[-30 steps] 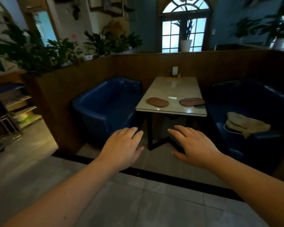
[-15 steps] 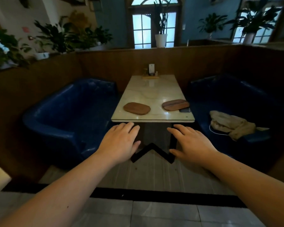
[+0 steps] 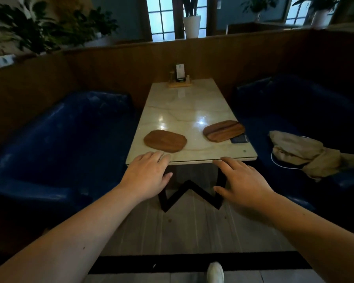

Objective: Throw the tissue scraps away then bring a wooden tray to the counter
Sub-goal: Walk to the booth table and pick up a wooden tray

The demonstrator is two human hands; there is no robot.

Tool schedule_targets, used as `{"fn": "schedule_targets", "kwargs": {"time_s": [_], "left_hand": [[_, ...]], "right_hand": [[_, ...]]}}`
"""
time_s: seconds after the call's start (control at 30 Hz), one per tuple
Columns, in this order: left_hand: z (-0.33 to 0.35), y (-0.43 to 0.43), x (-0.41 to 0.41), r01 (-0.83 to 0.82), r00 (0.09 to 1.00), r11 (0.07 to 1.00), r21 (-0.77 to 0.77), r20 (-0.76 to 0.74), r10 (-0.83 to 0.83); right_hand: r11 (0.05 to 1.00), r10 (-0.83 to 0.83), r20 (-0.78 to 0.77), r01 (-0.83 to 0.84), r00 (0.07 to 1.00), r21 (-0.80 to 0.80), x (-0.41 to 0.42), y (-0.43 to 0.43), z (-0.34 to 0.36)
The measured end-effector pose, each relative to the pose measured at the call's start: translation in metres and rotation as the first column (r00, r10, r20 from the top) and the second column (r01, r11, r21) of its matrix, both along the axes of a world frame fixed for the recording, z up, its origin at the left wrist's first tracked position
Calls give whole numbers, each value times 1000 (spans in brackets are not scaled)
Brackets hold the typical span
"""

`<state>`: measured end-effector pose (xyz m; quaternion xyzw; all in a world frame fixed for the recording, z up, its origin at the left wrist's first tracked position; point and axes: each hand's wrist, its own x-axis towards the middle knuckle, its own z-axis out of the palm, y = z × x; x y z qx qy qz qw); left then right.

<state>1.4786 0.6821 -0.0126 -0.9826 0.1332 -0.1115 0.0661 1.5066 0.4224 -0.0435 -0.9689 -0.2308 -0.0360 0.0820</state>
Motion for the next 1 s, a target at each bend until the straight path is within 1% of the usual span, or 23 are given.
{"fn": "schedule_targets", "kwargs": {"time_s": [0.17, 0.27, 0.37, 0.5, 0.6, 0.7, 0.8, 0.87, 1.0], "left_hand": [[-22, 9, 95, -18, 999, 1000, -25, -41, 17], [-36, 15, 152, -60, 994, 997, -54, -97, 54], [-48, 23, 195, -119, 985, 990, -75, -133, 108], [-64, 42, 244, -201, 965, 974, -106, -194, 178], [-81, 63, 274, -246, 945, 963, -109, -247, 213], [-100, 92, 307, -360, 902, 909, -213, -327, 281], [-120, 123, 338, -473, 838, 836, -279, -436, 329], [-134, 145, 357, -520, 801, 805, -284, -490, 344], [-158, 188, 410, -580, 755, 752, -314, -555, 350]], "right_hand": [[999, 28, -30, -27, 999, 22, 99, 9, -21], [999, 25, -112, -20, 993, 44, 156, 13, -38], [997, 3, -198, 12, 980, 70, 197, 16, -57], [999, -4, -231, 15, 973, 48, 251, 20, -72], [995, -34, -295, 60, 955, 82, 287, 29, -82], [975, -51, -437, 139, 898, 171, 328, 43, -96], [922, -83, -581, 283, 810, 263, 365, 64, -112], [887, -108, -650, 369, 752, 279, 386, 78, -123], [832, -141, -748, 487, 649, 265, 432, 109, -150]]}}
